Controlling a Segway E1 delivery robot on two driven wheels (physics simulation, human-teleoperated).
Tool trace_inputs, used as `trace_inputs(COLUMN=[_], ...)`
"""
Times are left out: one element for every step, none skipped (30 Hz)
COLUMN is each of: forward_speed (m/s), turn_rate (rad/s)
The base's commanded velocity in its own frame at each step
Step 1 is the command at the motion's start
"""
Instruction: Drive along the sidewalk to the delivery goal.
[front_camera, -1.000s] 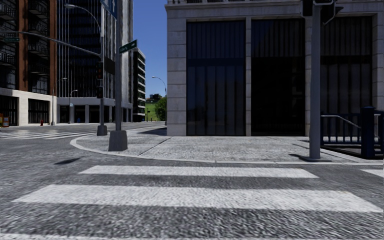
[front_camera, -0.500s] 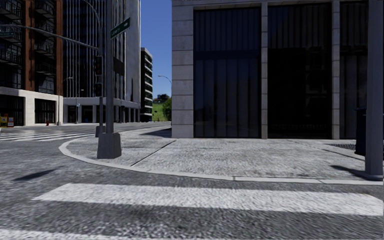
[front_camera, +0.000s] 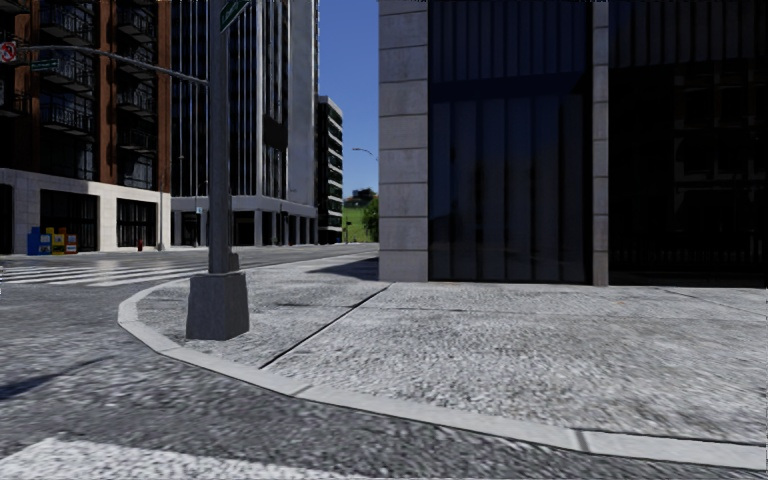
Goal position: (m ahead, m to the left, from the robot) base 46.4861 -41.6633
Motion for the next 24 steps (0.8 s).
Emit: trace_inputs(forward_speed=[2.0, 2.0, 2.0, 2.0, 2.0, 2.0, 2.0, 2.0, 2.0, 2.0, 2.0, 2.0, 2.0, 2.0, 2.0, 2.0, 2.0, 2.0, 2.0, 2.0, 2.0, 2.0, 2.0, 2.0], turn_rate=[0.35, 0.35, 0.35, 0.3, 0.3, 0.15, 0.0, 0.0, 0.0, 0.0, 0.0, 0.0, 0.0, 0.0, 0.0, 0.0, 0.0, 0.0, 0.0, 0.0, 0.0, 0.0, 0.0, 0.0])
